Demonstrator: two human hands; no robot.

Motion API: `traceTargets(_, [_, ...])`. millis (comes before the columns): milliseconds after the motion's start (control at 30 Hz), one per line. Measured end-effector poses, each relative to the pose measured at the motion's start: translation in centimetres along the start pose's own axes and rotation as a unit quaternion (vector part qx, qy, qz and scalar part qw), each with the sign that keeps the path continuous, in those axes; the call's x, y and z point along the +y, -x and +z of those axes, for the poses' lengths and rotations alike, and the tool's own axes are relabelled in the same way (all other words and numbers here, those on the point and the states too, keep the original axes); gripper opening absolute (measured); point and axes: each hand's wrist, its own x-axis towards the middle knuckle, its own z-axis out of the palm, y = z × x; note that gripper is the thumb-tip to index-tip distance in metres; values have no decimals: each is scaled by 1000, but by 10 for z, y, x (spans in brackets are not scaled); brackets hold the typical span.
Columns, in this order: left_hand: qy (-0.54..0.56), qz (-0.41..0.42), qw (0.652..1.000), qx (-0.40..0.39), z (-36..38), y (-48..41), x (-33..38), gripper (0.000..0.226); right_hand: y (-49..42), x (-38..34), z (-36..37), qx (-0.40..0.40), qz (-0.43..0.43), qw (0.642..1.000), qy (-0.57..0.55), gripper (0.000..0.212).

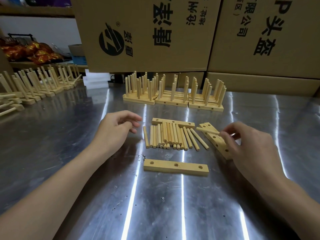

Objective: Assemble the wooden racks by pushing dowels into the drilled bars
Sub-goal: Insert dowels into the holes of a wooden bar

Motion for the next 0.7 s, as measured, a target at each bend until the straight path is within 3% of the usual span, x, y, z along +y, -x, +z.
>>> traceTargets(100, [-8, -16, 1000, 9, 2, 1, 1, 36, -1, -1, -1, 9, 37, 990, -138, 5])
traceTargets(233, [-15, -9, 1000, -26, 2, 7, 9, 20, -1, -15, 1, -42, 46, 922, -381, 12])
traceTargets(300, [27, -1, 997, -68, 2, 13, 19, 13, 2, -22, 2, -61, 26, 895, -440, 18])
traceTargets(433, [112, 21, 980, -162, 6, 23, 39, 23, 7, -26, 3, -61, -30, 893, -445, 21])
traceTargets(700, [139, 32, 973, -182, 4, 24, 44, 20, 9, -28, 3, -39, -80, 892, -444, 32])
